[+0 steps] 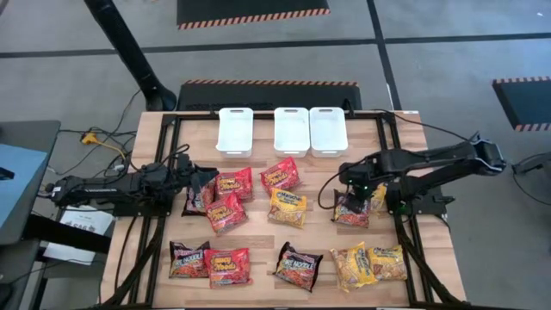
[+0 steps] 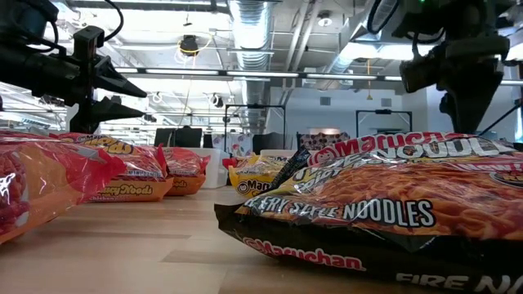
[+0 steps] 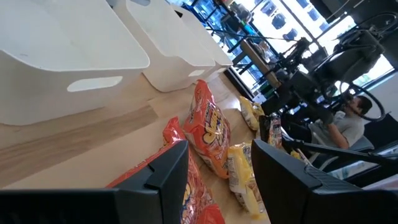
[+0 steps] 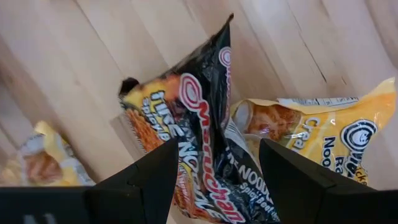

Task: Sort Maruchan noodles
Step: Put the black noodle pack into the right white bin

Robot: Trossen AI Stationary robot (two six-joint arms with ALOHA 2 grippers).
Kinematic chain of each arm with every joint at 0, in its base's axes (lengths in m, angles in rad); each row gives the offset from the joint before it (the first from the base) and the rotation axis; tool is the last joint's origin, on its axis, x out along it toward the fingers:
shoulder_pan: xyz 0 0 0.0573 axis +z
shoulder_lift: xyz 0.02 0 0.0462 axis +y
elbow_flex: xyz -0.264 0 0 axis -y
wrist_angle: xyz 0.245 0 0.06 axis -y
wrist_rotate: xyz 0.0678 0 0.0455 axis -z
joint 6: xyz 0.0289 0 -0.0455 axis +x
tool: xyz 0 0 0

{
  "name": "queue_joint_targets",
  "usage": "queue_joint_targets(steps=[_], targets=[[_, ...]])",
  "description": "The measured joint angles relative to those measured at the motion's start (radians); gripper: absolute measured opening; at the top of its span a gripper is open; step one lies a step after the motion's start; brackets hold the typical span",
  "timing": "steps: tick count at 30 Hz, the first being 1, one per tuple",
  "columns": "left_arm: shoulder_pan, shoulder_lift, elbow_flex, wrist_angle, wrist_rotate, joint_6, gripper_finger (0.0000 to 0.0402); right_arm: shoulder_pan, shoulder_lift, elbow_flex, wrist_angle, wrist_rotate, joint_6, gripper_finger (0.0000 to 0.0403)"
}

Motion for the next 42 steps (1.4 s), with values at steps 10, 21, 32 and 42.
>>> queue_joint_targets(steps=[10, 21, 32, 42], targets=[[0.000, 0.000, 0.000, 0.000, -0.001, 0.000, 0.0164, 0.000, 0.105, 0.000, -0.001, 0.000, -0.035, 0.0249], [0.000, 0.000, 0.000, 0.000, -0.002, 0.011, 0.0164, 0.000, 0.165, 0.000, 0.002, -0.033, -0.050, 0.0193], [0.000, 0.000, 0.000, 0.000, -0.002, 0.011, 0.0164, 0.000, 0.164, 0.000, 0.006, -0.079, -0.050, 0.0014], [0.000, 0.000, 0.000, 0.000, -0.002, 0.011, 0.0164, 0.001, 0.164, 0.104, -0.026, -0.074, -0.073, 0.0005]])
